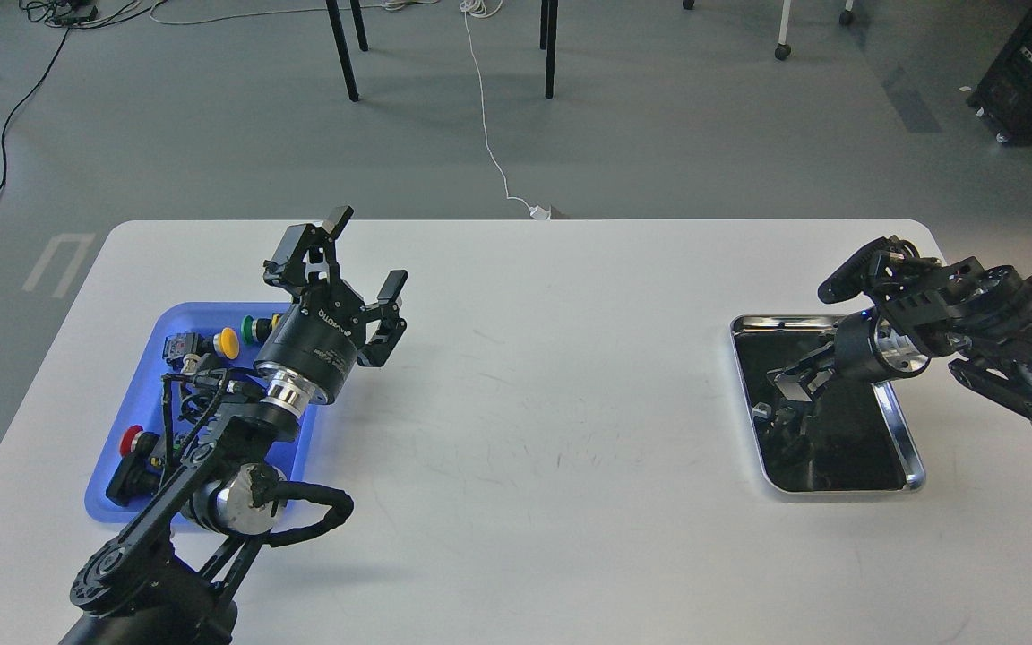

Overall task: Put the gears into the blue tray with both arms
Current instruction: 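Lower the right gripper into the metal tray and grasp another black gear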

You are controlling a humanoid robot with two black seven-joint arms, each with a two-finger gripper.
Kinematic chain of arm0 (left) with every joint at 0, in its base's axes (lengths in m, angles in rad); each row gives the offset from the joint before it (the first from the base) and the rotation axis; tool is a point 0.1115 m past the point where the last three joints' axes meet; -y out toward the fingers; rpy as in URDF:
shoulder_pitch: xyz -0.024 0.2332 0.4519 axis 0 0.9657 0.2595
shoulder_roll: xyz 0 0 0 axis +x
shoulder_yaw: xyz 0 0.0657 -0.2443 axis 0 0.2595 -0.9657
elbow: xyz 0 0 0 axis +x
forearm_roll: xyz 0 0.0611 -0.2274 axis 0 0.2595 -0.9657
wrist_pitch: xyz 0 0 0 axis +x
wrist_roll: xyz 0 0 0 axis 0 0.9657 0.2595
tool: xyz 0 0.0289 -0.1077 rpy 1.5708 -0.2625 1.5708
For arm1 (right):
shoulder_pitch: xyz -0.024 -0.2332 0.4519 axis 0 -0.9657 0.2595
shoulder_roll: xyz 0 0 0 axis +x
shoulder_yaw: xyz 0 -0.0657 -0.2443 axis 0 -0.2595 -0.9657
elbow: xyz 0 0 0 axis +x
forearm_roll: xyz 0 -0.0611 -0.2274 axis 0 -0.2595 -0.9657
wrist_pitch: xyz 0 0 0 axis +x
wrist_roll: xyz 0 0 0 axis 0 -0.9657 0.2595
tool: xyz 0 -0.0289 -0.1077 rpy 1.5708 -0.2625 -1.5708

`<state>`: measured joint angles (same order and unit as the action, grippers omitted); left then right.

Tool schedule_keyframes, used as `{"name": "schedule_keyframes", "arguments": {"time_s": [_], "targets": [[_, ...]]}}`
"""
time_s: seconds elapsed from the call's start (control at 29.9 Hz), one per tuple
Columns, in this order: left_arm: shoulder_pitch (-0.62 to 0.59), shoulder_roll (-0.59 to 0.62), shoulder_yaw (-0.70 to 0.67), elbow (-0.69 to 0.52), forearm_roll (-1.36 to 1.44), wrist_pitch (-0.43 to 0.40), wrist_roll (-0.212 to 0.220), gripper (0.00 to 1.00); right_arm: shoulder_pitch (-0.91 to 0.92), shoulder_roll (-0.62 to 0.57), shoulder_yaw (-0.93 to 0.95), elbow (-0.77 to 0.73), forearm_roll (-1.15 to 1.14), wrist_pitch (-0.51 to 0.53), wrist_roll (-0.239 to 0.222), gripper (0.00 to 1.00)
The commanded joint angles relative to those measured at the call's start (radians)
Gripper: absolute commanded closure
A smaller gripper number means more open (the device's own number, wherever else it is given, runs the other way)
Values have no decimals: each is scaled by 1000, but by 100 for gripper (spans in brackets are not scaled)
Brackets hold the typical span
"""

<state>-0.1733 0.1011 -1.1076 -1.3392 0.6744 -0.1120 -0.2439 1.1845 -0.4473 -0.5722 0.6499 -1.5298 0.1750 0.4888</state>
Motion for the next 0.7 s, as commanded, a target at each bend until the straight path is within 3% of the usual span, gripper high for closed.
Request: {"name": "schedule_keyframes", "arguments": {"time_s": [0.0, 0.23, 0.37, 0.5, 0.67], "targets": [[0, 0, 0, 0, -1, 0, 0, 2, -5, 2, 0, -3, 0, 0, 0, 39], [2, 0, 0, 0, 1, 0, 0, 2, -13, 1, -5, -3, 0, 3, 0, 49], [2, 0, -1, -2, 1, 0, 0, 2, -13, 1, -5, -3, 0, 3, 0, 67], [3, 0, -1, -8, 1, 0, 0, 2, -11, -1, -5, -3, 0, 4, 0, 76], [3, -1, -1, -9, 1, 0, 0, 2, -10, -10, -5, -1, 0, 4, 0, 79]]}}
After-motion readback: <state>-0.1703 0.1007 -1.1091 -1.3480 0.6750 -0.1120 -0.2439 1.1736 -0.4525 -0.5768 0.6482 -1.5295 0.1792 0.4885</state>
